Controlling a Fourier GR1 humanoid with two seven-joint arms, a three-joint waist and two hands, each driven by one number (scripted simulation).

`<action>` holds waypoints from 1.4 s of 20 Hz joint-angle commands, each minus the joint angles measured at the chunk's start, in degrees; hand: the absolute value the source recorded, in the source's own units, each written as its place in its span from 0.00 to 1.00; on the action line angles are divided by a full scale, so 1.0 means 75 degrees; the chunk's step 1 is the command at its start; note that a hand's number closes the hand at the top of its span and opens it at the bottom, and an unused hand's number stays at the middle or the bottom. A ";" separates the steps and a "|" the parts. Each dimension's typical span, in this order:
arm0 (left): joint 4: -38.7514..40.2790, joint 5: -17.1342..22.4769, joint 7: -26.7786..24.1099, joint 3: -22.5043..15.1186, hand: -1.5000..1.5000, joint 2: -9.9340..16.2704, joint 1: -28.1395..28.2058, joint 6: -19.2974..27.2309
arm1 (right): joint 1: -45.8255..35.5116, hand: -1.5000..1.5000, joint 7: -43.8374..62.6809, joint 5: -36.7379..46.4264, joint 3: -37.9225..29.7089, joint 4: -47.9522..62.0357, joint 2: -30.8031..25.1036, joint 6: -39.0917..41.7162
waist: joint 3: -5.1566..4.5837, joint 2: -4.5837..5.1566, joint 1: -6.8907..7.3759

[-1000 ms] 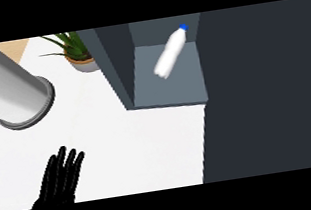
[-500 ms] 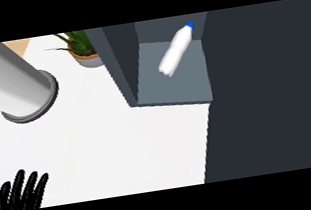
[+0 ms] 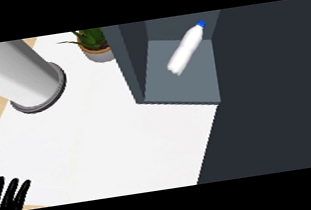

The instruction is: Pick up the bottled water, place it into the cabinet and close the cabinet

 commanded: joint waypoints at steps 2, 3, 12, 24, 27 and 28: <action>0.0001 0.0055 -0.0041 0.0165 0.00 0.0252 0.0069 -0.0263 | -0.1001 1.00 0.1353 0.0130 0.0849 0.0225 0.0281 0.0199 | -0.0010 0.0072 0.0159; 0.0070 0.0032 -0.0123 0.0223 0.00 0.0244 0.0051 -0.0299 | -0.0992 1.00 0.1554 0.0040 0.0994 0.0214 0.0393 0.0117 | -0.0020 0.0046 0.0080; 0.0131 0.0236 -0.0107 0.0575 0.00 0.0534 0.0012 -0.0575 | -0.1564 1.00 0.2005 -0.0566 0.0647 0.0897 0.1360 -0.0351 | -0.0004 0.0171 0.0206; 0.0108 0.0463 -0.0009 0.0848 0.00 0.0654 -0.0124 -0.0820 | -0.2671 1.00 0.2914 -0.2577 0.0185 0.2326 0.2789 -0.0547 | 0.0041 0.0260 0.0258; 0.0071 0.0634 0.0050 0.0976 0.00 0.0818 0.0072 -0.0911 | -0.3190 1.00 0.3119 -0.3232 -0.0452 0.3034 0.3020 -0.0550 | 0.0079 0.0200 0.0244; 0.0073 0.0553 0.0085 0.0869 0.00 0.0667 -0.0027 -0.0806 | -0.3491 1.00 0.3203 -0.3294 -0.0670 0.3358 0.3049 -0.0516 | 0.0069 0.0231 0.0205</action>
